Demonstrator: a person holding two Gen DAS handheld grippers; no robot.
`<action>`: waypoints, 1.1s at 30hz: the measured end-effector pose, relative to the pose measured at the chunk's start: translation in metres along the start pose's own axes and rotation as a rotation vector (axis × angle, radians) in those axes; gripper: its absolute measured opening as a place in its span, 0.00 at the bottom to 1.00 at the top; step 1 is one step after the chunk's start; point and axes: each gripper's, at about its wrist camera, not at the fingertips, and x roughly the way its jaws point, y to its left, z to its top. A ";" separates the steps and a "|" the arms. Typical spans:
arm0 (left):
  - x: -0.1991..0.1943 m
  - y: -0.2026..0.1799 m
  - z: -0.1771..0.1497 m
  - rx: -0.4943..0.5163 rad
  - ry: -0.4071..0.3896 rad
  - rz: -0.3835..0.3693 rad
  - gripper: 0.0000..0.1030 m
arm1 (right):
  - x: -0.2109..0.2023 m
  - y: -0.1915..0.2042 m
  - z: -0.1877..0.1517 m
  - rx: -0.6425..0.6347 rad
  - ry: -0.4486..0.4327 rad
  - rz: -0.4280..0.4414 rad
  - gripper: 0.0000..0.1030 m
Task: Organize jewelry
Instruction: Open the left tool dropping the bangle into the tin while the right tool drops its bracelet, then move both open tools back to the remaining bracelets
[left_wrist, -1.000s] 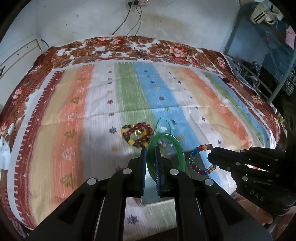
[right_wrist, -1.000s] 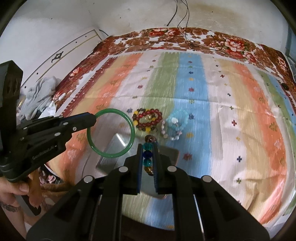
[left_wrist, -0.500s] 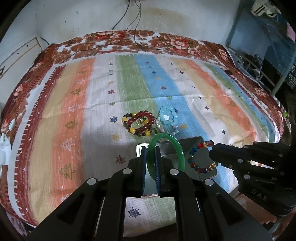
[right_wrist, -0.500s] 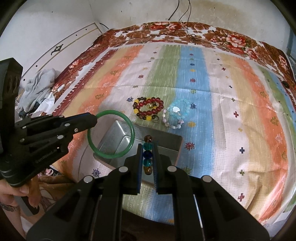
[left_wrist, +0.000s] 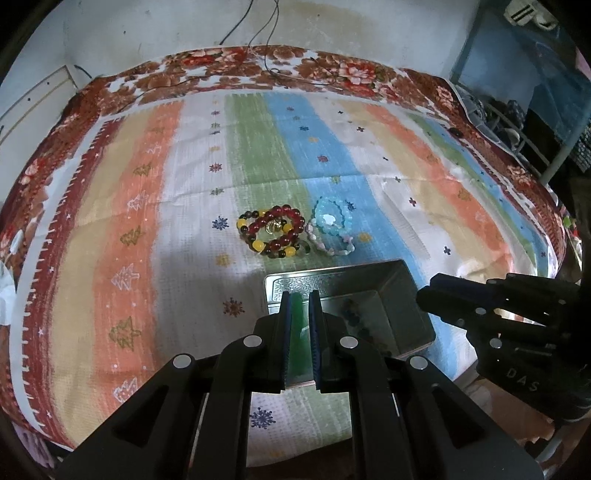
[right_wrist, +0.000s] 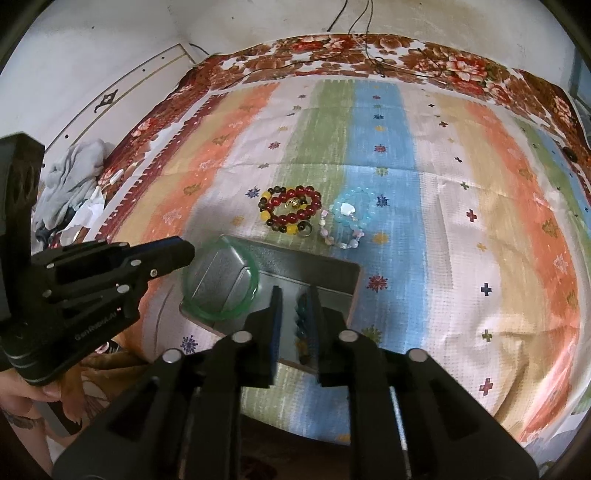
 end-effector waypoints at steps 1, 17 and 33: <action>0.000 0.001 0.000 -0.006 -0.001 -0.005 0.09 | 0.000 -0.001 0.000 0.005 0.001 -0.001 0.23; -0.003 0.024 0.015 -0.062 -0.017 -0.007 0.27 | 0.002 -0.018 0.014 0.045 -0.019 -0.014 0.43; 0.040 0.039 0.040 -0.049 0.074 0.062 0.27 | 0.028 -0.046 0.044 0.098 0.025 -0.018 0.49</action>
